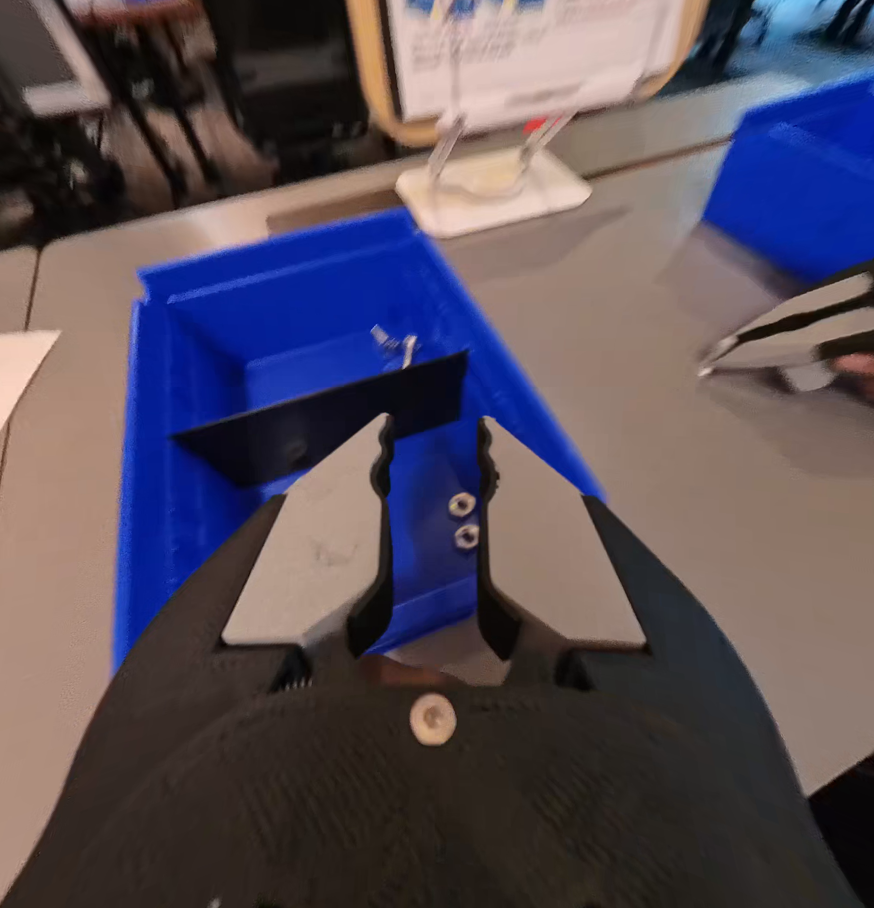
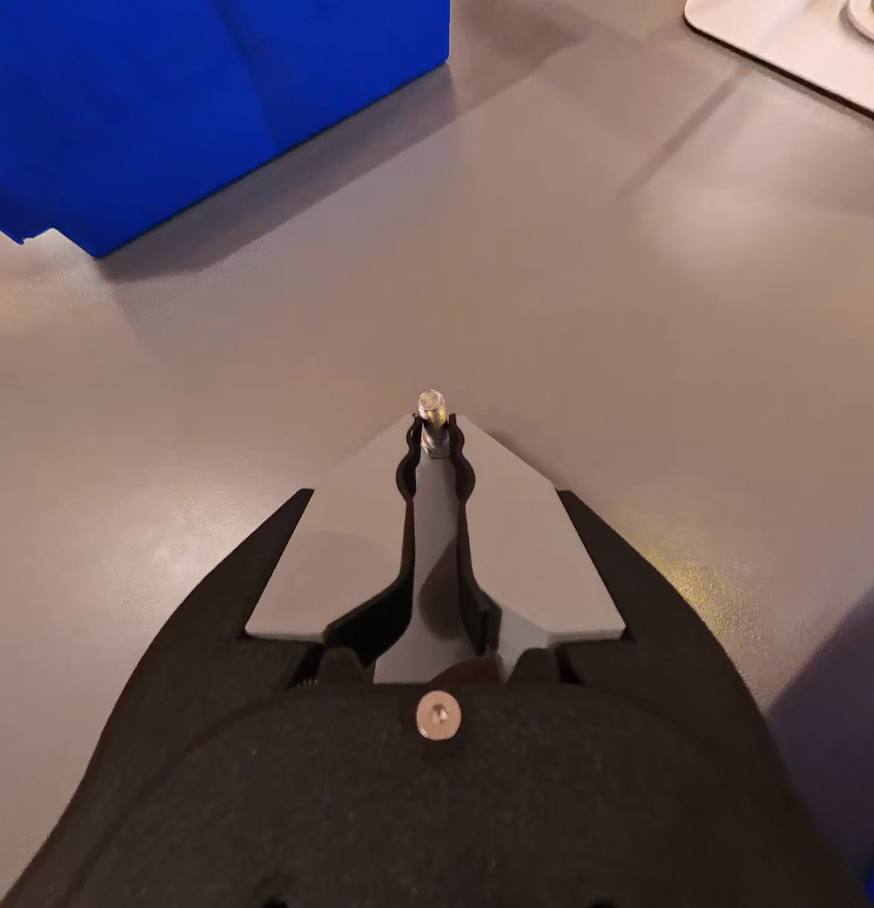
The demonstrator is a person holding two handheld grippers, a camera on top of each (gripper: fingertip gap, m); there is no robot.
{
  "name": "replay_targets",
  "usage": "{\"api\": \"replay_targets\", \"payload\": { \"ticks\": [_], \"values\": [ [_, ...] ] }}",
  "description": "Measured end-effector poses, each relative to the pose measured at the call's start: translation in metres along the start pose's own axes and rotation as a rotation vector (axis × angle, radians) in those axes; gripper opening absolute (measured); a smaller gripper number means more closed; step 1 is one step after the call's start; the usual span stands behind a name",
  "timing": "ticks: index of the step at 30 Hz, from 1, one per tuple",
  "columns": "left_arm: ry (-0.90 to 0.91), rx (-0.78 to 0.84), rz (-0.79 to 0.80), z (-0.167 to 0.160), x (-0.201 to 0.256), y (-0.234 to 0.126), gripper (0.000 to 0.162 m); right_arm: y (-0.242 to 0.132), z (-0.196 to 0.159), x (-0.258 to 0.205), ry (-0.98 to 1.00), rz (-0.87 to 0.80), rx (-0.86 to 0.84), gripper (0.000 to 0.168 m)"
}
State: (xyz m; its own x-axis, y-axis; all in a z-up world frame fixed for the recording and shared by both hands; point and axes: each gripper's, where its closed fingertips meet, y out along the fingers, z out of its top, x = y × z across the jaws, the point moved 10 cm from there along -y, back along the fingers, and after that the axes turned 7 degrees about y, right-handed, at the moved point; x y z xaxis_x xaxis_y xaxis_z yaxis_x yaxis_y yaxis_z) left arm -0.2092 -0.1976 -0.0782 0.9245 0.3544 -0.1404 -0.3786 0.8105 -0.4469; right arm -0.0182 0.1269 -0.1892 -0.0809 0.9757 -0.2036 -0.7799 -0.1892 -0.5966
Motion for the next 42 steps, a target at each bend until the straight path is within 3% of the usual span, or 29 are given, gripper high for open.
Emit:
{"api": "replay_targets", "payload": {
  "ticks": [6, 14, 20, 21, 22, 27, 33, 37, 42],
  "values": [
    [-0.007, -0.281, 0.032, -0.013, -0.049, 0.037, 0.038, -0.006, -0.001, 0.0, -0.009, 0.004, 0.026, 0.023],
    [0.019, -0.594, 0.053, -0.029, -0.077, 0.092, 0.039, -0.018, 0.004, -0.001, -0.009, 0.006, 0.124, 0.024],
    [0.008, -0.743, 0.05, -0.052, -0.082, 0.118, 0.04, -0.024, 0.008, -0.003, -0.031, -0.008, 0.167, 0.024],
    [0.008, -0.745, 0.047, -0.054, -0.082, 0.12, 0.036, -0.025, 0.008, -0.002, -0.029, -0.01, 0.175, 0.024],
    [-0.007, -0.728, 0.055, -0.053, -0.083, 0.122, 0.021, -0.026, 0.008, -0.002, -0.026, -0.008, 0.182, 0.024],
    [0.014, -0.758, 0.065, -0.054, -0.084, 0.122, 0.015, -0.029, 0.009, -0.001, -0.006, 0.012, 0.196, 0.023],
    [0.087, -0.636, 0.115, -0.024, -0.077, 0.098, 0.015, -0.033, 0.012, -0.003, -0.014, 0.027, 0.228, 0.023],
    [0.2, -0.397, 0.039, 0.021, -0.042, 0.071, 0.015, -0.041, 0.017, -0.008, -0.015, 0.103, 0.282, 0.024],
    [0.456, 0.019, -0.214, 0.07, 0.046, 0.044, 0.015, -0.054, 0.025, -0.026, 0.086, 0.528, 0.33, 0.027]
  ]
}}
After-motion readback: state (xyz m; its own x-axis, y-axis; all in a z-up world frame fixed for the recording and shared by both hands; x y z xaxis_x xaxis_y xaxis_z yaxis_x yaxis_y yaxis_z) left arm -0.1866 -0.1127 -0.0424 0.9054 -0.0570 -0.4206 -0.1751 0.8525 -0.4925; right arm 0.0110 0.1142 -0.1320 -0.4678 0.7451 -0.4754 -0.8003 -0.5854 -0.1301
